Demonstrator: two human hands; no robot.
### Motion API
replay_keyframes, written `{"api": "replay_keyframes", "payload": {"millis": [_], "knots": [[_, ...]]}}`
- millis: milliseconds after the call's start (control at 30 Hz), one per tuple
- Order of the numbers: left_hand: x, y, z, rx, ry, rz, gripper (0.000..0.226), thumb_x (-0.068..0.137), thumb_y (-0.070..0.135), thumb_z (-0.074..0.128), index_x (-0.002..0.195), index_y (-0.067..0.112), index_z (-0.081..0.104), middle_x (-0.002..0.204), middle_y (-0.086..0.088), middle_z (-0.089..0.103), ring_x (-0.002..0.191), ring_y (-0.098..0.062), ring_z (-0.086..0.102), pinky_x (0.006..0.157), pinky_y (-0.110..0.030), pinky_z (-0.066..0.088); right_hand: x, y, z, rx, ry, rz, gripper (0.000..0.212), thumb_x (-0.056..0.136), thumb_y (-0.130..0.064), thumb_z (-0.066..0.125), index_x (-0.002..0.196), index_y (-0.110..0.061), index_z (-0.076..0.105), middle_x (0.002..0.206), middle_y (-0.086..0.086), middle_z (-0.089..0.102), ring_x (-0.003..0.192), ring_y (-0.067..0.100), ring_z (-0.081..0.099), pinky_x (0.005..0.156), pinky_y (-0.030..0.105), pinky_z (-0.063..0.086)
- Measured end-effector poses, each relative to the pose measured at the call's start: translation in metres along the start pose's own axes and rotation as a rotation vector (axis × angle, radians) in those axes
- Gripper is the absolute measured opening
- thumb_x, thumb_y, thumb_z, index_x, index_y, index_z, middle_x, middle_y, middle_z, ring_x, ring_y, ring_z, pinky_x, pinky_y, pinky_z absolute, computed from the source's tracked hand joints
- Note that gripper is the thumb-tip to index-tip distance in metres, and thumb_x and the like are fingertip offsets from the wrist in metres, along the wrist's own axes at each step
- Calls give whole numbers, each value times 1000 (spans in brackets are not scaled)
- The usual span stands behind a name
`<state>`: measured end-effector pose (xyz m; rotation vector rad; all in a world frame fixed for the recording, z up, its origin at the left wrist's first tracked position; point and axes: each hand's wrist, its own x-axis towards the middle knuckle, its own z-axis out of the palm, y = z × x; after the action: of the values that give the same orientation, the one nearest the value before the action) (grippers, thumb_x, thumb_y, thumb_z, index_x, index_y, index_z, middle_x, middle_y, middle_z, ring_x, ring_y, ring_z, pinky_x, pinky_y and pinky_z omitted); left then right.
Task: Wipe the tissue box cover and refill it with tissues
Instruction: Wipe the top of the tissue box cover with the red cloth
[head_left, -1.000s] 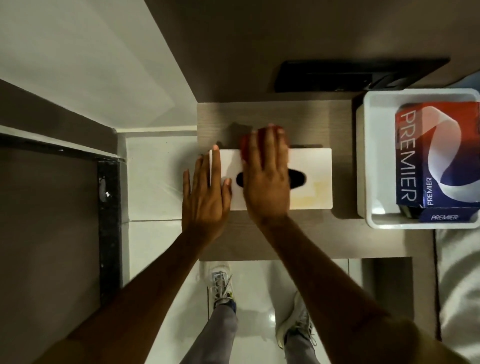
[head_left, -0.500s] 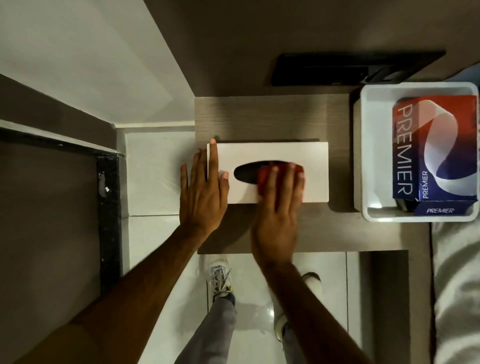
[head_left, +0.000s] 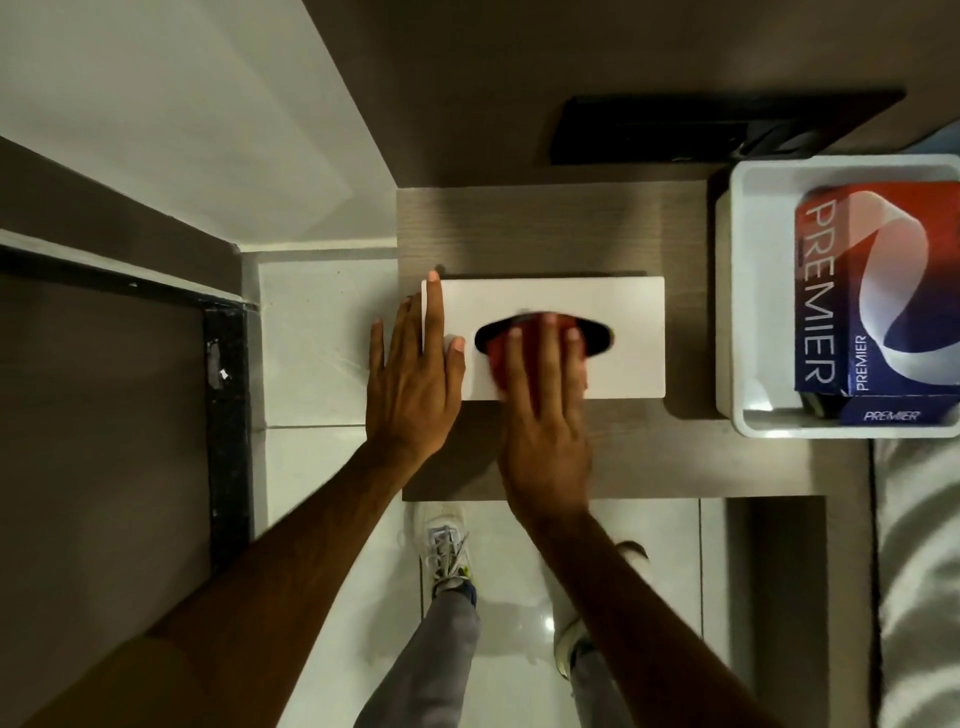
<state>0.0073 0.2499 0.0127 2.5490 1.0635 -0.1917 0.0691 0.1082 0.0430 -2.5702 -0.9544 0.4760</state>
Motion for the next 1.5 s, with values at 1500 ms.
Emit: {"api": "replay_keyframes", "payload": {"millis": [1500], "knots": [[0,-10,-11,-246,-63,54,66,109,50,23,166,29,-1,175,4,17,161,-20,21,131,-56,18,2,26,-20,36,-97,-49,91,93,-2,61,163,-30,10,172,5,-7,158,31,0,105,57,51]]}}
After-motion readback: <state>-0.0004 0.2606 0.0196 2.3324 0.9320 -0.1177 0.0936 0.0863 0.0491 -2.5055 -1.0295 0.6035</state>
